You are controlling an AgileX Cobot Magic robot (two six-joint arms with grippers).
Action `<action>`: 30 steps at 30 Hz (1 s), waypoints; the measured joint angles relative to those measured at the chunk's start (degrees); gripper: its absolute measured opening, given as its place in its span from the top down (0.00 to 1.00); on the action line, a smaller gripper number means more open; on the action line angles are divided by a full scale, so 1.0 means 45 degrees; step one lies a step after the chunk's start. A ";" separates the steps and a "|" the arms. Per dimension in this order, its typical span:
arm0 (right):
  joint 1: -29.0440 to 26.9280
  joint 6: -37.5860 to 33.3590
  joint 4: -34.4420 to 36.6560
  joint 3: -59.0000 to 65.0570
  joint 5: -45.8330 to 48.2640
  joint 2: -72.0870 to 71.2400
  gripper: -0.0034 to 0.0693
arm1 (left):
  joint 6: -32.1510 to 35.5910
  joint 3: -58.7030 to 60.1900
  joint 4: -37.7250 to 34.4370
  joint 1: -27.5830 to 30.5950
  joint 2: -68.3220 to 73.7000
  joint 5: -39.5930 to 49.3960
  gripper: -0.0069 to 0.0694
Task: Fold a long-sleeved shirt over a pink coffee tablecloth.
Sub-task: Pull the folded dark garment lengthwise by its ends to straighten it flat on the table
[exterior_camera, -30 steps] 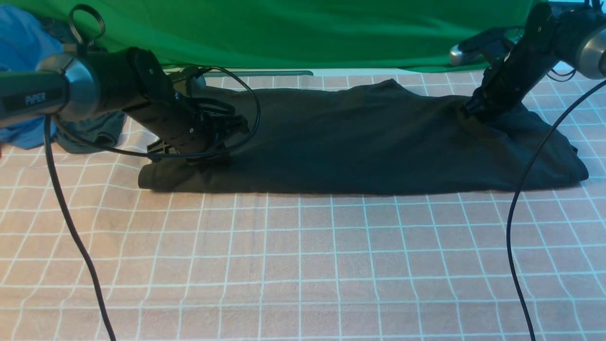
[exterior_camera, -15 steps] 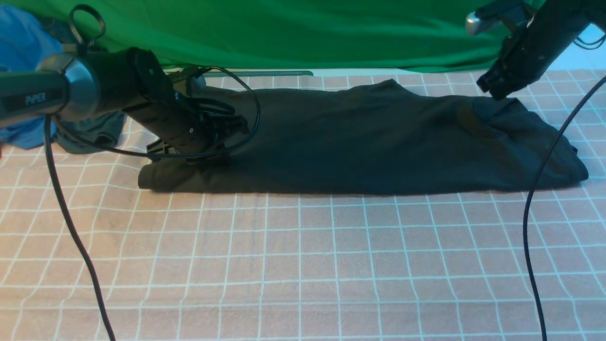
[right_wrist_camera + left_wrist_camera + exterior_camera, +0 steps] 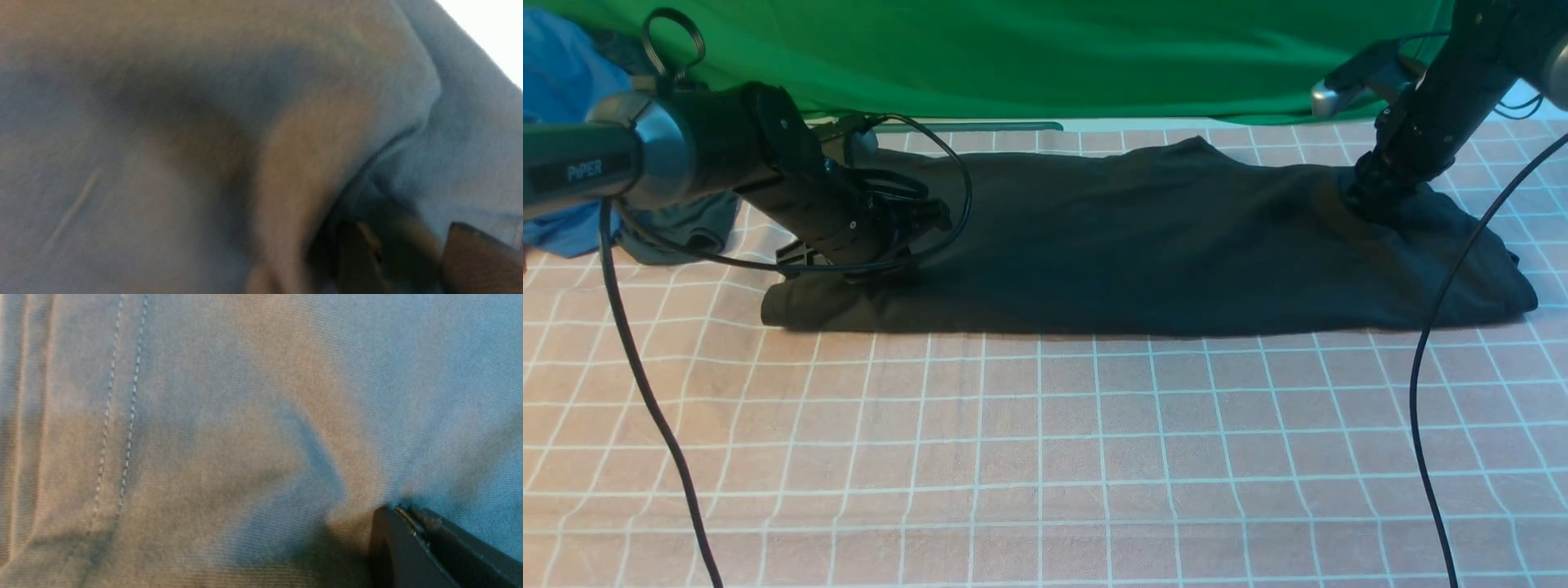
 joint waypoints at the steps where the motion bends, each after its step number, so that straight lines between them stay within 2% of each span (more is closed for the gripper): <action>1: 0.0000 0.0002 0.0000 0.0000 -0.0084 0.0024 0.52 | 0.0000 0.0000 0.0000 0.0000 0.0000 0.0000 0.89; 4: 0.0000 -0.0068 -0.0014 0.0000 -0.0554 0.0137 0.60 | 0.0000 0.0000 0.0000 0.0000 0.0000 0.0000 0.89; 7: 0.0000 -0.0069 -0.0014 0.0000 -0.0894 0.0141 0.80 | 0.0000 0.0000 -0.0012 0.0000 0.0000 0.0000 0.89; 9: -0.0011 -0.0069 -0.0030 0.0000 -0.0972 0.0141 0.88 | 0.0000 0.0000 -0.0012 0.0000 0.0000 0.0000 0.89; 16: -0.0234 0.0395 -0.0234 0.0000 -0.1014 -0.0115 0.90 | 0.0000 0.0000 -0.0012 0.0000 0.0000 0.0000 0.89; 19: -0.0337 0.0439 -0.0314 -0.0065 -0.0417 -0.0498 0.90 | 0.0000 0.0000 -0.0012 0.0000 0.0000 0.0000 0.89; 22: -0.0335 0.0304 -0.0340 -0.0100 0.0309 -0.0707 0.87 | 0.0000 0.0000 -0.0012 0.0000 0.0000 -0.0013 0.89; 27: -0.0335 -0.0382 -0.0324 -0.0100 0.0945 -0.0439 0.59 | 0.0000 0.0000 -0.0012 0.0000 0.0000 -0.0054 0.89; 30: -0.0293 -0.0694 -0.0309 -0.0100 0.0822 -0.0221 0.48 | 0.0000 0.0000 -0.0012 0.0000 0.0000 -0.0106 0.89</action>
